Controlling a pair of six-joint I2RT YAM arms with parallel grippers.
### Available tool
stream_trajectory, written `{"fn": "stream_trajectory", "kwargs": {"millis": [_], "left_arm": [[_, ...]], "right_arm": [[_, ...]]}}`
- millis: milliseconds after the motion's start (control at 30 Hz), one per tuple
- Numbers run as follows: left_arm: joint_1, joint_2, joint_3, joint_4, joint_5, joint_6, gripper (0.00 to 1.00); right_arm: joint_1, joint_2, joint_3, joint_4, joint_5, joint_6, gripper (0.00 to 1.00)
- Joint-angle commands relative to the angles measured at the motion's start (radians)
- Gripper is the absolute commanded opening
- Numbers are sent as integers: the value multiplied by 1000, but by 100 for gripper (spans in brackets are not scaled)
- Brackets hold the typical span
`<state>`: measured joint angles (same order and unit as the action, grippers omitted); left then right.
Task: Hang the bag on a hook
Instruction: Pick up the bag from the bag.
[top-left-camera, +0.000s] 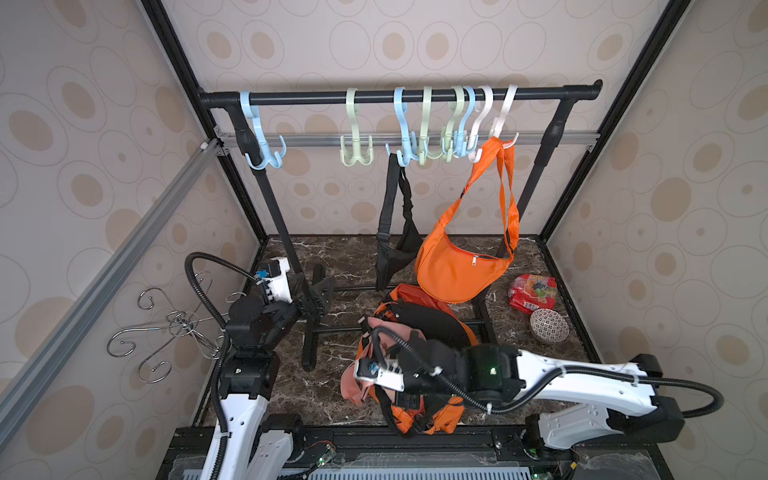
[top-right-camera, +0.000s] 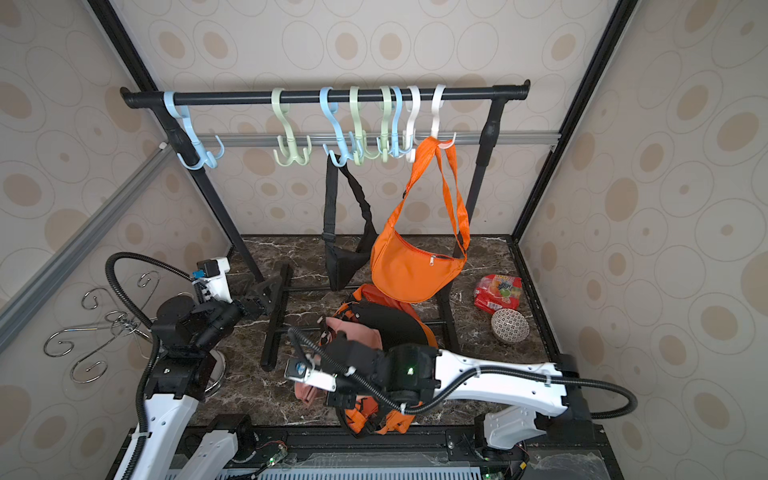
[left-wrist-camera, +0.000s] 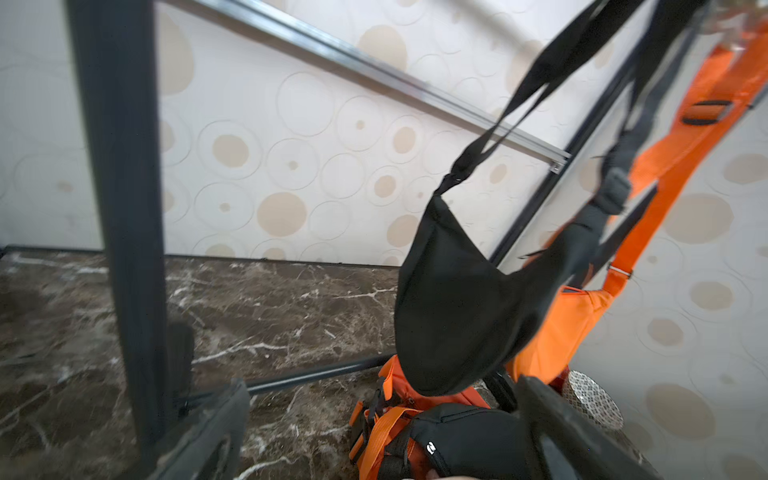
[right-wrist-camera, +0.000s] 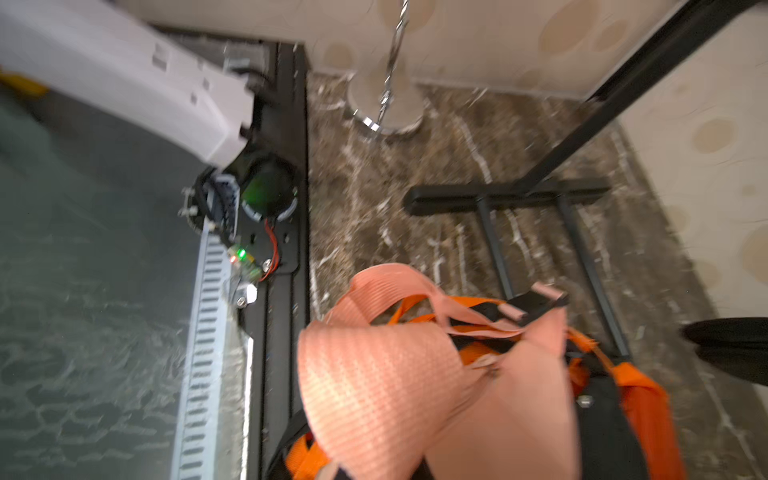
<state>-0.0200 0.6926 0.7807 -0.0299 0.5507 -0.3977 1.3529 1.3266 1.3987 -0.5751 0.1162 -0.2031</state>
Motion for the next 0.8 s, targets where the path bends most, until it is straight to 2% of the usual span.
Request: {"fn": "stream_trajectory", "kwargs": {"millis": [0, 133, 333, 600, 767], "left_arm": [[-34, 9, 106, 42, 97, 108, 100], [-97, -7, 151, 66, 104, 160, 100], [-128, 1, 228, 42, 194, 194, 100], [-175, -39, 175, -46, 158, 264, 100], [-259, -47, 128, -50, 94, 288, 100]], "right_arm": [[-86, -14, 87, -77, -11, -74, 0], [-174, 26, 227, -107, 11, -121, 0], [-260, 98, 435, -161, -42, -140, 0], [-319, 182, 670, -262, -86, -139, 0], [-328, 218, 782, -296, -99, -152, 0]]}}
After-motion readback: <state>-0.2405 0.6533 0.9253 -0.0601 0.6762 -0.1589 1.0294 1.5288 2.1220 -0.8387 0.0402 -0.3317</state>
